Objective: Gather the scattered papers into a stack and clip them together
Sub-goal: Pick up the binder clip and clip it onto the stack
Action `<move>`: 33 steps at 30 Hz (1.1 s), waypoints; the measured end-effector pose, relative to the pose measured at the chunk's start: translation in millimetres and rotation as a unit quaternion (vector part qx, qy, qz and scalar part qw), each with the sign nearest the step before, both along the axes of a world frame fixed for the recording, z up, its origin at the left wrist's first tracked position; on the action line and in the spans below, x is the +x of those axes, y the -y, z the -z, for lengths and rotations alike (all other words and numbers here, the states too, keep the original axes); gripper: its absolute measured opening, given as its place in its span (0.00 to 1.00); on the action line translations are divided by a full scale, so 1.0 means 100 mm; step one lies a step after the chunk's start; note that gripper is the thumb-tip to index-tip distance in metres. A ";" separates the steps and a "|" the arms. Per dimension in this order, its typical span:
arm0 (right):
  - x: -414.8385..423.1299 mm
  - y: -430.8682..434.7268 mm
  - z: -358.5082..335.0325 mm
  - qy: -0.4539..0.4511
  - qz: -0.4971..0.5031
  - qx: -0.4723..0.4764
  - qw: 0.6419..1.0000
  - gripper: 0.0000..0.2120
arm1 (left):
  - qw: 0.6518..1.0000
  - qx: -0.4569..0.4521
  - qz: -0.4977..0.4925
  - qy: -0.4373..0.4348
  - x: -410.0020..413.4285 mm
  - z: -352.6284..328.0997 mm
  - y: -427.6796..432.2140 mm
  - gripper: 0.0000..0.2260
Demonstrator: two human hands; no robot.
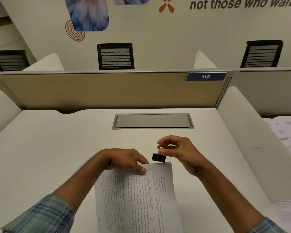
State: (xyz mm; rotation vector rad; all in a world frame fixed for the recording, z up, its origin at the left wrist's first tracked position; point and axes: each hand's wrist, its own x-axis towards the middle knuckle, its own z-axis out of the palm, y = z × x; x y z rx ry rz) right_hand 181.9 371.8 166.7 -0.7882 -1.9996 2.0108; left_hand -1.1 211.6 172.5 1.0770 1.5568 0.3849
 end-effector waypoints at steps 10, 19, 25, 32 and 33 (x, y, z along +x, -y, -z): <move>-0.06 -0.04 -0.06 0.027 -0.064 0.052 0.996 0.08 | 1.000 -0.008 0.004 -0.016 0.02 -0.02 -0.05 0.14; -0.07 -0.10 -0.09 0.037 -0.073 0.067 0.994 0.06 | 0.999 -0.014 -0.009 -0.051 0.01 -0.08 -0.08 0.19; -0.05 -0.13 -0.06 0.049 -0.085 0.074 0.992 0.05 | 0.999 0.008 -0.008 -0.037 -0.04 -0.07 -0.07 0.18; -0.05 -0.23 -0.06 0.061 -0.100 0.068 0.991 0.02 | 0.999 0.017 -0.024 -0.017 0.01 -0.08 -0.12 0.18; -0.04 -0.25 -0.05 0.063 -0.101 0.067 0.991 0.02 | 0.999 0.018 -0.028 -0.020 0.02 -0.07 -0.13 0.18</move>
